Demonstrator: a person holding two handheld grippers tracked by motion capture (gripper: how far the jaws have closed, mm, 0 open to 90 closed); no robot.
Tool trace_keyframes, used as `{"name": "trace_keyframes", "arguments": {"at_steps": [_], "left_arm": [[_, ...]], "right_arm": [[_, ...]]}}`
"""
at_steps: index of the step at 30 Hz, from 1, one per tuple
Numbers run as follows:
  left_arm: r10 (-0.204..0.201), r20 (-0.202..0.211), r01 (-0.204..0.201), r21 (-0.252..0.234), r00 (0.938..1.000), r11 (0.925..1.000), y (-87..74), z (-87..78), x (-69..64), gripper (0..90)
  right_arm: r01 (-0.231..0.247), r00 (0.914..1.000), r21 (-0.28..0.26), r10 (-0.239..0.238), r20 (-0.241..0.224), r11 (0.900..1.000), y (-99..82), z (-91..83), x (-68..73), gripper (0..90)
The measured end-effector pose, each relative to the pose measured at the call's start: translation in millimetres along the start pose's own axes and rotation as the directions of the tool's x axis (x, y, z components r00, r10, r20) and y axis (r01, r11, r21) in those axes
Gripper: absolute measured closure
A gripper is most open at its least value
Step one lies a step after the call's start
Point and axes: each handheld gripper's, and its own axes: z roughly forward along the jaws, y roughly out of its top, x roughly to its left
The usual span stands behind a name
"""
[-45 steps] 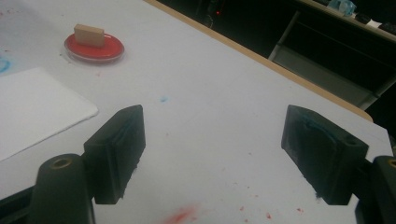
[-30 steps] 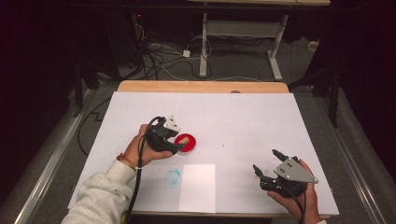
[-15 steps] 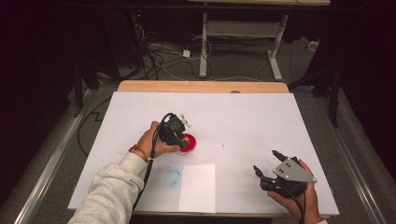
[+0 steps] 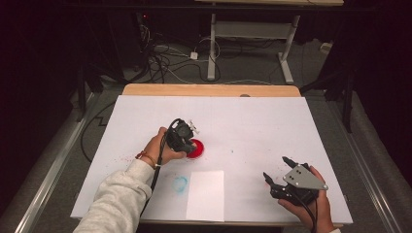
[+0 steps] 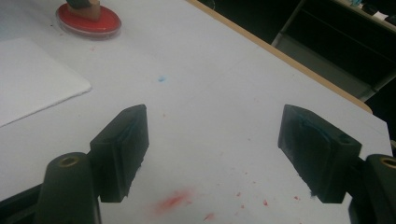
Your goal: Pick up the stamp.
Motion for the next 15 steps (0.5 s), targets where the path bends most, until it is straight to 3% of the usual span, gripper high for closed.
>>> {"name": "trace_keyframes", "arguments": {"at_steps": [6,8,10,15], "left_arm": [[-0.011,0.021,0.012,-0.028,0.9997,0.9995,-1.2,3.6,0.6,73.4],[-0.017,0.007,0.017,-0.037,0.9998,0.9992,-0.6,2.6,0.6,67.1],[-0.008,0.026,0.009,-0.04,0.9996,0.9992,-0.5,1.4,0.5,67.3],[-0.018,0.018,0.019,-0.047,0.9997,0.9987,-0.4,1.8,1.2,68.0]], "right_arm": [[-0.005,1.0,-0.008,0.005,-0.001,1.0,0.5,-0.9,-0.5,25.3],[0.001,1.0,-0.004,-0.001,-0.002,1.0,0.2,-0.5,-0.3,24.7],[-0.003,1.0,-0.003,0.003,0.001,1.0,0.3,-0.2,0.1,24.7],[0.0,0.9999,-0.002,0.0,-0.01,1.0,0.2,0.5,0.2,24.8]]}}
